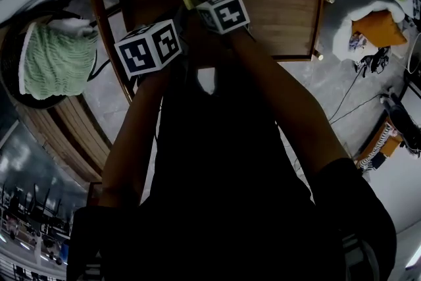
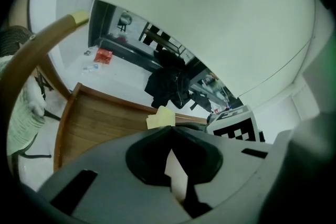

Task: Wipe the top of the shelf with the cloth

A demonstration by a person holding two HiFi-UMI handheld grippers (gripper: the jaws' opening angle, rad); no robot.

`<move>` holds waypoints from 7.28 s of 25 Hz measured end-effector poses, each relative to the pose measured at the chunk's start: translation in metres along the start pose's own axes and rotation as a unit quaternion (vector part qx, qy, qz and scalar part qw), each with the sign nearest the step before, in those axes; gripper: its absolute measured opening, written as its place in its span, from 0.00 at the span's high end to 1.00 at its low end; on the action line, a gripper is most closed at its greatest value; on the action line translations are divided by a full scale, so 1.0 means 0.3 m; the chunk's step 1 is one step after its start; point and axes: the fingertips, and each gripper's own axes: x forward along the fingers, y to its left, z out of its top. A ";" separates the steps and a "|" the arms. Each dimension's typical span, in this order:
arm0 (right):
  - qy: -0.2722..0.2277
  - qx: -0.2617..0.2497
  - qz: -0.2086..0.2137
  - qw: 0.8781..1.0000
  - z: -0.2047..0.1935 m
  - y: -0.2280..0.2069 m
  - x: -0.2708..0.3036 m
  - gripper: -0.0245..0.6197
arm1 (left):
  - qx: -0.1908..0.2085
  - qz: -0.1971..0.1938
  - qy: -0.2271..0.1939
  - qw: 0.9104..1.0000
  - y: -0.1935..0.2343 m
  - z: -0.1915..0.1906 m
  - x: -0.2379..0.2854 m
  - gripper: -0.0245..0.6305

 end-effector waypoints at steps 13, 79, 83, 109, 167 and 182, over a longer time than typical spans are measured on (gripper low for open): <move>-0.002 0.034 -0.037 0.999 -0.132 -0.294 -0.231 0.89 | 0.033 -0.041 0.011 0.999 -0.270 -0.064 0.179 0.95; -0.016 0.034 0.078 0.996 0.106 0.450 0.128 0.89 | 0.002 0.077 -0.090 0.993 0.247 0.093 -0.525 0.95; 0.010 -0.008 0.061 0.998 0.073 0.522 0.250 0.89 | -0.001 0.080 -0.089 0.993 0.316 0.056 -0.594 0.95; 0.032 -0.045 0.039 0.998 -0.090 0.214 0.052 0.89 | 0.021 0.043 -0.042 0.998 0.079 -0.106 -0.325 0.95; 0.002 0.153 -0.286 0.946 -0.570 -0.952 -0.832 0.89 | 0.070 -0.035 -0.011 0.997 -0.499 -0.293 0.143 0.95; -0.113 0.071 0.019 0.991 -0.024 0.122 -0.275 0.89 | 0.050 0.018 -0.085 0.995 -0.006 -0.086 -0.375 0.95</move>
